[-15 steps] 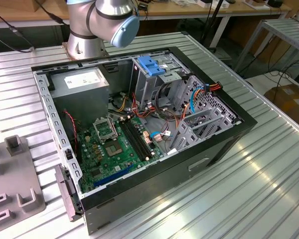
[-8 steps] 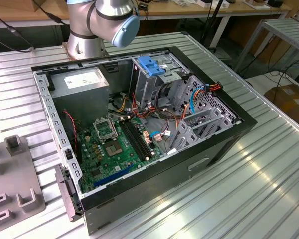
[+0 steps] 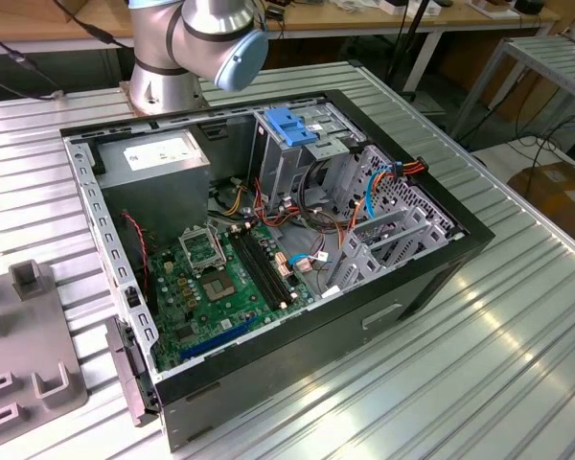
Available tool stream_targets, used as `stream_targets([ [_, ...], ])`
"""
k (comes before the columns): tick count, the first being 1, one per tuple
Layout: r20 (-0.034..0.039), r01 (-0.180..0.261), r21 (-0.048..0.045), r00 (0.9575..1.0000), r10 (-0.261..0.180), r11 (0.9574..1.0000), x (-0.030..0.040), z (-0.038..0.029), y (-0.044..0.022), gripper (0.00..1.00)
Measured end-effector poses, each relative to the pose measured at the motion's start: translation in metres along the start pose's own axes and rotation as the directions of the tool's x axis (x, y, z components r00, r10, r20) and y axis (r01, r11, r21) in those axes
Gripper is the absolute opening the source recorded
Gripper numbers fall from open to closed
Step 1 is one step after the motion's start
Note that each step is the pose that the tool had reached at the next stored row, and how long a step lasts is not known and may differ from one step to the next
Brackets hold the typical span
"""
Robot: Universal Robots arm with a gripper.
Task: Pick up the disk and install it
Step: 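Reach for the disk, then pick up the disk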
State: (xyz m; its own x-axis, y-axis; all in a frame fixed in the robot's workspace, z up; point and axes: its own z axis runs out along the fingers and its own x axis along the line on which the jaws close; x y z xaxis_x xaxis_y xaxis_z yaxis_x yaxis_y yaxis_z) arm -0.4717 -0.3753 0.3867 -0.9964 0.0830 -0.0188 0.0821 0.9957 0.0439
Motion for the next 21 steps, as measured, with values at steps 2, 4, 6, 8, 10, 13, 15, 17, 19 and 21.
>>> stream_targets([
  [2,0.0001,0.000,0.0000,1.0000,0.000,1.0000,0.0000,0.0000,0.0000,0.11],
  [4,0.0000,0.000,0.0000,1.0000,0.000,1.0000,0.0002,0.0000,0.0000,0.11],
  [6,0.0001,0.000,0.0000,1.0000,0.000,1.0000,0.0003,0.0000,0.0000,0.11],
  [8,0.0001,0.000,0.0000,1.0000,0.000,1.0000,0.0003,0.0000,0.0000,0.11],
  [10,0.0000,0.000,0.0000,1.0000,0.000,1.0000,0.0003,0.0000,0.0000,0.11],
  [13,0.0001,0.000,0.0000,1.0000,0.000,1.0000,0.0004,0.0000,0.0000,0.11],
  [15,0.0000,0.001,0.0000,1.0000,-0.001,1.0000,0.0004,0.0000,0.0000,0.11],
  [17,-0.0009,0.018,-0.0003,0.9998,-0.018,0.9998,0.0005,0.0000,0.0000,0.11],
  [19,-0.0022,0.050,-0.0010,0.9987,-0.050,0.9987,0.0007,0.0000,0.0000,0.11],
  [21,-0.0046,0.105,-0.0021,0.9945,-0.105,0.9945,0.0008,-0.0001,-0.0001,0.11],
])
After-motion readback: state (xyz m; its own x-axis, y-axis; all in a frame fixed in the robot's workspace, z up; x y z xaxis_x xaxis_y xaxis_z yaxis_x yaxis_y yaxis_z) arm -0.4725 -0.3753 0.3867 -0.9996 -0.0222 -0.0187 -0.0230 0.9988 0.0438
